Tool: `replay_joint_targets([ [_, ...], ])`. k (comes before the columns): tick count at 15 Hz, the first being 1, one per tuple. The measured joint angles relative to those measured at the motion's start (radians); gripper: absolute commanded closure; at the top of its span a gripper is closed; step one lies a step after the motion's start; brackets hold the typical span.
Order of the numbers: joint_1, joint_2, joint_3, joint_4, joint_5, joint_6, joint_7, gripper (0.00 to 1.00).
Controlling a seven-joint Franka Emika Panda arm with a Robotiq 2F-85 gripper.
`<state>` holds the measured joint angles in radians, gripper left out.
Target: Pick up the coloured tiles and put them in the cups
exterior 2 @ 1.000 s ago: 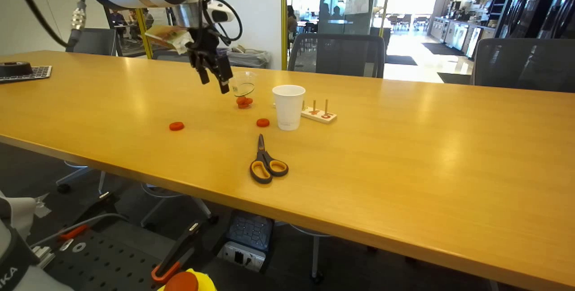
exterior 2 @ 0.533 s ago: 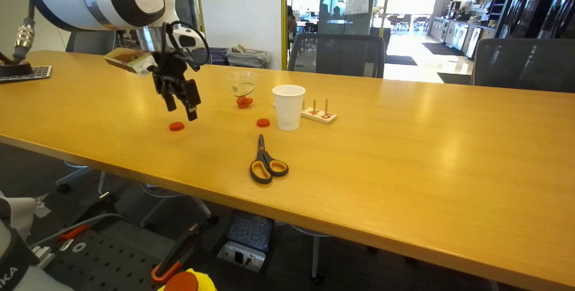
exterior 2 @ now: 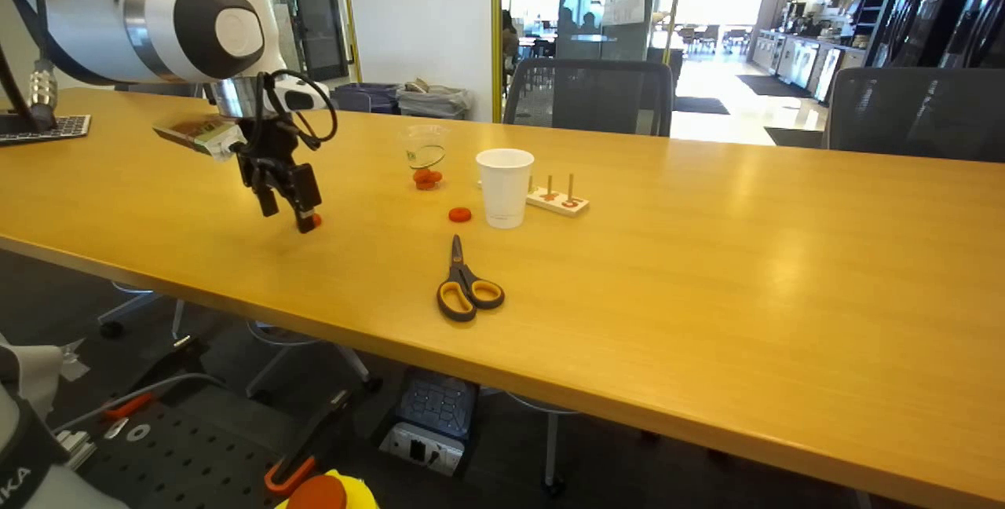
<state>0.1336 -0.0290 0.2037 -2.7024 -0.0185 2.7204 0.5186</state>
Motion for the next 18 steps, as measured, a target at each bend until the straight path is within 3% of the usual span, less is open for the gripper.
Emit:
replay_joint_targets([
  [14,0.045,0.147,-0.043,0.104,-0.033,0.096,0.032,0.00],
  [15,0.049,0.154,-0.051,0.109,-0.038,0.096,0.032,0.25],
  [16,0.052,0.160,-0.059,0.113,-0.042,0.098,0.032,0.25],
  [18,0.057,0.165,-0.072,0.117,-0.042,0.103,0.032,0.41],
])
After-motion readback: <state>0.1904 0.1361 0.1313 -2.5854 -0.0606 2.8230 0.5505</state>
